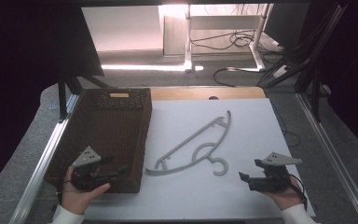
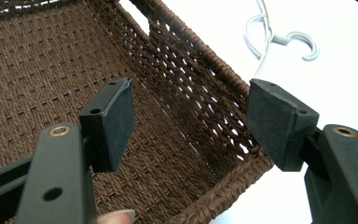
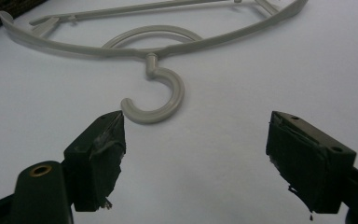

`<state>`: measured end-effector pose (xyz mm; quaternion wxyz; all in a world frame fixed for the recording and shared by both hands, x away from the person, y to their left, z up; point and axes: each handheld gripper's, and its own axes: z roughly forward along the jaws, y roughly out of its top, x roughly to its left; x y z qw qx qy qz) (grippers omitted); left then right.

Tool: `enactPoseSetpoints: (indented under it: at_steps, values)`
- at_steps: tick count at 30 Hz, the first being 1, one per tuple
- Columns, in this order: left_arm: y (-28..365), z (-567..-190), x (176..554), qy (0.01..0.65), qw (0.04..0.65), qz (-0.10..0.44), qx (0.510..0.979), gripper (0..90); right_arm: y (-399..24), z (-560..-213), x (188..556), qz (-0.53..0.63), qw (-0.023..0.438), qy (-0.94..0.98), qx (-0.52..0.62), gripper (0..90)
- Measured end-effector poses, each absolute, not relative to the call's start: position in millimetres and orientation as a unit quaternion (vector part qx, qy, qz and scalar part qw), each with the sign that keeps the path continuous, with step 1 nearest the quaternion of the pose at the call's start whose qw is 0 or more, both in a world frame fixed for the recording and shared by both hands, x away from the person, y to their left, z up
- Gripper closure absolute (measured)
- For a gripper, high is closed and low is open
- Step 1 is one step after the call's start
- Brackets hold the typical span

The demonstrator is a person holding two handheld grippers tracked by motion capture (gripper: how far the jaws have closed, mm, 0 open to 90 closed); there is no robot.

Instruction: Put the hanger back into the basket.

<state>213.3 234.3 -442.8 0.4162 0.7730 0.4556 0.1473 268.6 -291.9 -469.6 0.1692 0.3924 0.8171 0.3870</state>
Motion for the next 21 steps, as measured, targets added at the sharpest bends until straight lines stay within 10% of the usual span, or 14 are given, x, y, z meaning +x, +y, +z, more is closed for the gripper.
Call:
enactPoseSetpoints:
  at_steps: [21]
  values:
    - [229.4, -440.4, 208.8, 0.453, 0.414, 0.153, 0.774, 33.1, -291.9, -468.6, 270.1, 0.381, 0.171, 0.819, 0.393, 21.2]
